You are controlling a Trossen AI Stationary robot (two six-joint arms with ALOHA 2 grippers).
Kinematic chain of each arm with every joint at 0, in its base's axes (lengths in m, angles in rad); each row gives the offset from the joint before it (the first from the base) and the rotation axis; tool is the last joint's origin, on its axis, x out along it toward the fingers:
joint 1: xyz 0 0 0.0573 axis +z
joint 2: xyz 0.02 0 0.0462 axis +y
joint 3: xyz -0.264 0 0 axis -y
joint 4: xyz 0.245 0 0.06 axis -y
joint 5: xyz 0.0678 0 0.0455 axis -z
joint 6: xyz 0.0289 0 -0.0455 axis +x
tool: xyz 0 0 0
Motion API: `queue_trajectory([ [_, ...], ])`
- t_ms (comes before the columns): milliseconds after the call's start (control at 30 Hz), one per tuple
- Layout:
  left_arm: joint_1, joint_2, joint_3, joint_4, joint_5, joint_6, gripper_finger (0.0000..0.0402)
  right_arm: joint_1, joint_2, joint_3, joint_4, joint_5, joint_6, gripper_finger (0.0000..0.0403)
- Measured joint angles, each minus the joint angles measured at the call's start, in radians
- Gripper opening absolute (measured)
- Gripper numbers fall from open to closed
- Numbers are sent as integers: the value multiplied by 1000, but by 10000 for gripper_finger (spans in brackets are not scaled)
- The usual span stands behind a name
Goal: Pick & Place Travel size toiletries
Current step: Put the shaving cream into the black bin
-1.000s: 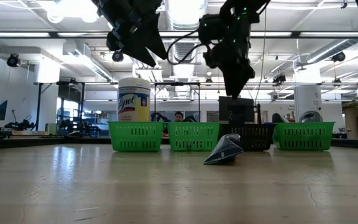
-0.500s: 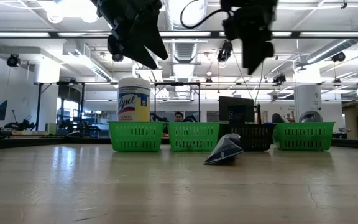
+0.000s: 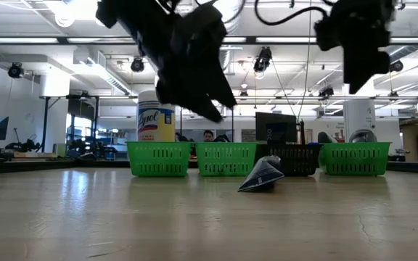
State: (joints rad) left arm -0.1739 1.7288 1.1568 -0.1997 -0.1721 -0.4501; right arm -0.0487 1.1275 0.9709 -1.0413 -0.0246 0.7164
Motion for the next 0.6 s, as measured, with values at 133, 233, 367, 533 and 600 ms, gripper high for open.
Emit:
queue_trajectory([
  [133,-48,104,2,111,-32,-6,282,78,-78,-67,11,0,91,185],
  [233,-69,163,19,194,-91,-21,282,131,-121,-103,9,3,143,177],
  [367,-79,220,70,218,-118,-50,282,185,-161,-133,10,29,189,168],
  [533,-87,293,118,212,-96,-62,278,202,-172,-147,9,53,185,170],
  [600,-89,313,126,209,-78,-85,267,202,-168,-148,10,55,167,174],
])
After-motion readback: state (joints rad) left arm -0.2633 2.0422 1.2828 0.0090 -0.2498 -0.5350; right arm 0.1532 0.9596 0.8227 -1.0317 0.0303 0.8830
